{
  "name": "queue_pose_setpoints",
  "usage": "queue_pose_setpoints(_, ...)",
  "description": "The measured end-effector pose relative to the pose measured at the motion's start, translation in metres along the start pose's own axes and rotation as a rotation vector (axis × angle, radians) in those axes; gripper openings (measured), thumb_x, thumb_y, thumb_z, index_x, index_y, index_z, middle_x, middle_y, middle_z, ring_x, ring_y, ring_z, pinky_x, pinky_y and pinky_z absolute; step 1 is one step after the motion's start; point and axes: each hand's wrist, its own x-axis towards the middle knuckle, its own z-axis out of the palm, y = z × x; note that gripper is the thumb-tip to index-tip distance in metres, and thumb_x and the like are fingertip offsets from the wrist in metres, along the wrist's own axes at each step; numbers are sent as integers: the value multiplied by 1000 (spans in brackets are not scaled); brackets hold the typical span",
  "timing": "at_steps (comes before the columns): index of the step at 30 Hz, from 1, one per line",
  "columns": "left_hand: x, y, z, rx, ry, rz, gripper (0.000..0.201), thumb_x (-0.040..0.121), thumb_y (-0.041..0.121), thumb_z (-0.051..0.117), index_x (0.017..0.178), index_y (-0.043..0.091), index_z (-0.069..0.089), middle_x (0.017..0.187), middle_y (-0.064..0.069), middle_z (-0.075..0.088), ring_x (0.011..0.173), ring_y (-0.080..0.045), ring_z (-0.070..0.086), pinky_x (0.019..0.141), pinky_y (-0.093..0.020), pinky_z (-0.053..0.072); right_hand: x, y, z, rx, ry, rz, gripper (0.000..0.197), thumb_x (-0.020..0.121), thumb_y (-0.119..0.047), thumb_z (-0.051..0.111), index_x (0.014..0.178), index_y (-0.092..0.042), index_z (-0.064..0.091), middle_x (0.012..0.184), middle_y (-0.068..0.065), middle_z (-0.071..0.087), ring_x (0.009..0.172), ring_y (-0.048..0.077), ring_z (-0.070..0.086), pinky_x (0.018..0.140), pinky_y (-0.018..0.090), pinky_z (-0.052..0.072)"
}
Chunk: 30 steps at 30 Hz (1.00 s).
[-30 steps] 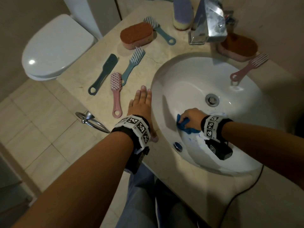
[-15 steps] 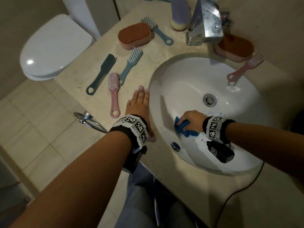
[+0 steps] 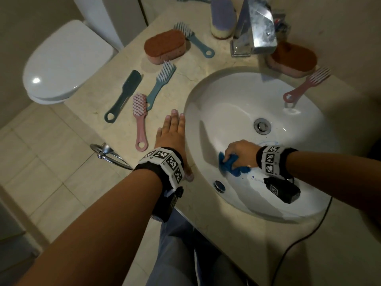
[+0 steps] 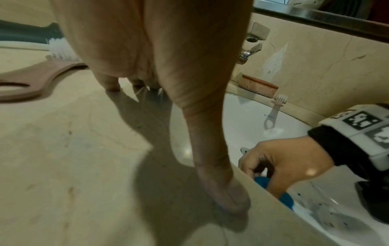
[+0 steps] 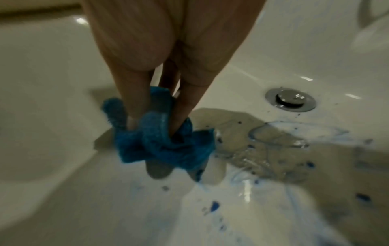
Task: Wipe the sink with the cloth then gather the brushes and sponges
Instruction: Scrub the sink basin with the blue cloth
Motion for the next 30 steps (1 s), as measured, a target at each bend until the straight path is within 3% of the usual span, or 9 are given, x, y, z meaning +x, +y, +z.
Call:
queue_pose_setpoints(3,1,-1,1,-13,6,10,161,41,44,92,145,11,-27,152,-7,-35,143,-25,-25,117,-41,-5,-13,-10,13,-8,-161,-72,24,74,-17,72,95,-28,68,89,-21,53,88,7,54,82,24,44)
queue_pose_setpoints(6,0,-1,1,-18,0,7,161,41,43,92,145,11,-28,152,-7,-34,143,-25,-25,117,-41,-5,-5,-2,12,-188,-74,-49,21,76,-16,69,90,-32,66,86,-13,54,82,10,52,76,25,47)
queue_pose_setpoints(10,0,0,0,-7,4,2,162,40,44,92,144,11,-28,152,-7,-34,143,-25,-24,118,-41,-4,7,-2,-14,148,40,10,18,82,1,44,68,-7,51,44,5,45,37,16,39,38,12,31)
queue_pose_setpoints(16,-1,2,-2,0,1,-3,160,43,42,92,144,10,-28,152,-8,-34,143,-25,-24,118,-41,-3,-4,-2,8,-102,-198,-42,26,74,-15,73,97,-25,70,97,-12,56,92,12,56,88,29,48)
queue_pose_setpoints(20,0,1,0,0,3,-5,161,42,44,92,144,11,-28,152,-7,-34,143,-24,-24,118,-40,-4,0,0,0,239,-230,-30,11,74,-11,51,66,-11,57,56,-2,52,47,20,47,42,19,36)
queue_pose_setpoints(22,0,0,0,2,12,-4,161,42,45,92,144,11,-28,152,-7,-34,143,-24,-23,118,-40,-4,6,2,-12,571,-95,105,18,73,-7,45,56,-9,46,39,1,38,38,16,27,40,11,22)
queue_pose_setpoints(24,-1,0,-1,-5,12,-1,161,42,44,92,144,11,-28,152,-7,-33,144,-24,-23,118,-40,-4,2,9,-18,529,-45,140,19,80,-4,42,61,-9,45,42,3,45,37,14,33,39,10,25)
queue_pose_setpoints(27,-2,1,-1,-2,13,-3,160,42,43,92,144,11,-28,152,-7,-33,144,-24,-23,118,-39,-3,-9,6,-11,265,-37,85,15,81,-5,63,87,-19,64,84,0,61,72,13,57,61,17,47)
queue_pose_setpoints(30,0,0,0,14,17,1,161,41,46,91,144,10,-28,152,-7,-34,143,-25,-23,119,-40,-3,-23,1,10,21,-258,-9,25,73,-13,75,94,-25,69,99,-10,59,91,11,56,84,26,48)
